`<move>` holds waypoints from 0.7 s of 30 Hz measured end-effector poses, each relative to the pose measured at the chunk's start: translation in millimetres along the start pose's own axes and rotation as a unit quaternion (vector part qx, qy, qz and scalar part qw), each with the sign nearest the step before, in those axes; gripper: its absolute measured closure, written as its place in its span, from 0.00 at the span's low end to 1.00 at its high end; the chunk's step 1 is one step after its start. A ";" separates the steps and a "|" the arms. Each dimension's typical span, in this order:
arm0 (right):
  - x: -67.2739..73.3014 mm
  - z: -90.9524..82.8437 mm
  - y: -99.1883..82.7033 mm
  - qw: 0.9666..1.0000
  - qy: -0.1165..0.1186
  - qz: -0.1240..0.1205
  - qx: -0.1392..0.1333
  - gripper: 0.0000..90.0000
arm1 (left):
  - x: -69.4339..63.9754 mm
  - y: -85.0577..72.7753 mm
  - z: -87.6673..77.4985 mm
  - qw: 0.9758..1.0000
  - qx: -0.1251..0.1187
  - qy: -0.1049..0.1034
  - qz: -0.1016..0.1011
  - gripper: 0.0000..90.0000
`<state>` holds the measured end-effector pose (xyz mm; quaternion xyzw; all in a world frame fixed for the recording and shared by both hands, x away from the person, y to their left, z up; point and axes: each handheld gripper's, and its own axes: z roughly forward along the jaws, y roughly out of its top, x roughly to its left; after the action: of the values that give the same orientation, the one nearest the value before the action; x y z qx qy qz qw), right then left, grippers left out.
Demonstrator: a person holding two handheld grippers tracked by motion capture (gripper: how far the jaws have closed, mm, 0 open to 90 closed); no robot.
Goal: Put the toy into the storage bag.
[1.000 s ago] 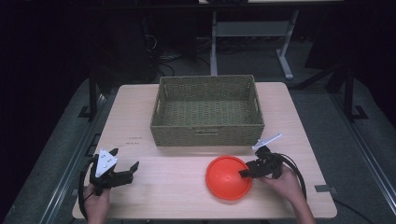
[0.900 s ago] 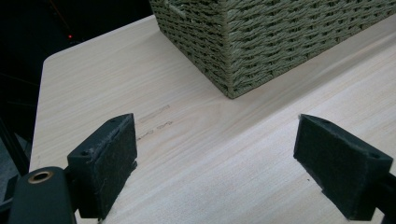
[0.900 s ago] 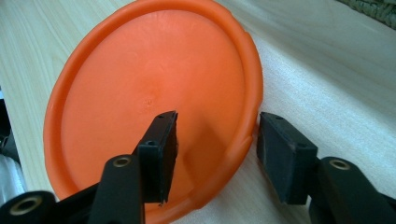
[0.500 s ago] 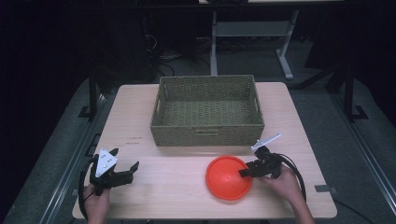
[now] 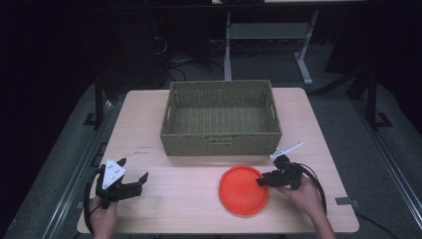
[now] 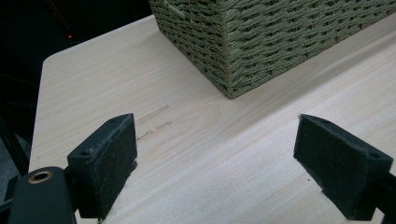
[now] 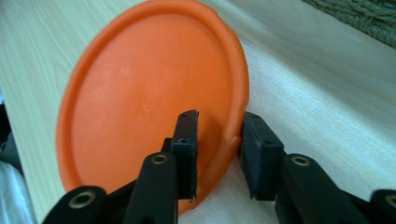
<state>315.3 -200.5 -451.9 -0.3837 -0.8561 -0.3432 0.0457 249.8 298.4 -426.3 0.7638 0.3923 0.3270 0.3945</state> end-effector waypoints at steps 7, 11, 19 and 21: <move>2.9 -6.6 -0.6 1.000 -0.002 0.006 -0.007 0.83 | 0.1 0.0 0.0 1.000 0.001 0.001 0.000 0.14; 4.6 -12.7 -1.6 1.000 0.005 0.013 -0.016 0.87 | 2.0 -0.9 -0.1 1.000 0.000 0.002 -0.007 0.14; 10.3 -18.5 0.6 0.999 0.012 0.024 -0.027 0.89 | 1.2 -0.7 -0.6 1.000 -0.002 0.002 -0.007 0.14; 10.9 -19.5 1.1 0.999 0.027 0.026 -0.034 0.90 | 1.2 -0.6 -0.5 1.000 -0.001 0.001 -0.007 0.14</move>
<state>304.8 -205.3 -432.7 -0.3979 -0.8322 -0.3807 0.0642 249.8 299.9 -426.4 0.7603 0.3979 0.3257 0.3970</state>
